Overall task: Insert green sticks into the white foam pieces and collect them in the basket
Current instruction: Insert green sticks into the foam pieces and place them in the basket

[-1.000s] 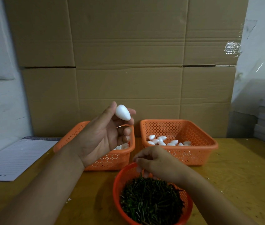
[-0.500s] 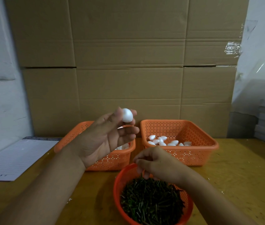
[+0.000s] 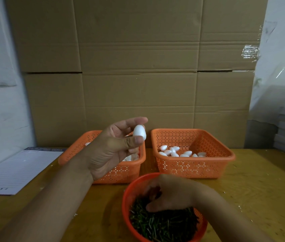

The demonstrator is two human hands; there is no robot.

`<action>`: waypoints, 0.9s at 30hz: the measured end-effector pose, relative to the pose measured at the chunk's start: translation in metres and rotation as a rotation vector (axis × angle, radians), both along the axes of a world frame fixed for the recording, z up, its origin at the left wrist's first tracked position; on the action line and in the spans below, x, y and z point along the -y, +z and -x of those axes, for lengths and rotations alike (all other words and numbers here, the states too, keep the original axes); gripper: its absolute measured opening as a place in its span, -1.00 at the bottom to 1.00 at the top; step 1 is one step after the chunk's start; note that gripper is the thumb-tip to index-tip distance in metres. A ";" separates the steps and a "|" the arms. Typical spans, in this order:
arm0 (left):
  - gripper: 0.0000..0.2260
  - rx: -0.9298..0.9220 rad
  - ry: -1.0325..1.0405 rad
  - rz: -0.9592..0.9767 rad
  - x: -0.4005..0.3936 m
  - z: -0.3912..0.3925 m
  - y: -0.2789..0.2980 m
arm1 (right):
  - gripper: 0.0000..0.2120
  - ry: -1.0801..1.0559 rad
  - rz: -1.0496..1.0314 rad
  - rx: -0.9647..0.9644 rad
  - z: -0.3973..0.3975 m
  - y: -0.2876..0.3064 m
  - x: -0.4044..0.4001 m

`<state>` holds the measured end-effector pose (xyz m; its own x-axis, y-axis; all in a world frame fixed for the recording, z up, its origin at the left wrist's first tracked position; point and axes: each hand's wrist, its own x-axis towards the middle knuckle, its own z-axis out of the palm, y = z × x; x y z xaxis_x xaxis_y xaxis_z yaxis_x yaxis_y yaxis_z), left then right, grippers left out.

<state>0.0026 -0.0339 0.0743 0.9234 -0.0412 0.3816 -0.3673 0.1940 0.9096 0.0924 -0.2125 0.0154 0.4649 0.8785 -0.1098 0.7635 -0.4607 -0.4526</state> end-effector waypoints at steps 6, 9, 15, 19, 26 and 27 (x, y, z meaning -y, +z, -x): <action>-0.43 0.030 0.022 0.009 0.004 0.001 0.001 | -0.71 0.077 0.105 0.113 0.003 -0.001 0.000; -0.45 0.037 0.041 0.045 0.004 0.003 0.002 | -0.73 0.077 0.070 0.136 0.001 -0.001 0.000; -0.63 0.028 0.052 0.084 0.005 0.002 0.002 | -0.85 0.010 -0.118 0.151 -0.001 0.001 0.001; -0.64 0.028 0.057 0.091 0.004 0.002 0.002 | -0.82 0.009 -0.152 0.156 0.001 0.000 -0.001; -0.63 0.023 0.077 0.048 0.004 0.003 0.003 | -0.87 -0.031 -0.212 0.189 0.001 0.001 -0.002; -0.63 0.022 0.075 0.051 0.004 0.004 0.003 | -0.87 -0.033 -0.203 0.180 0.002 0.001 -0.002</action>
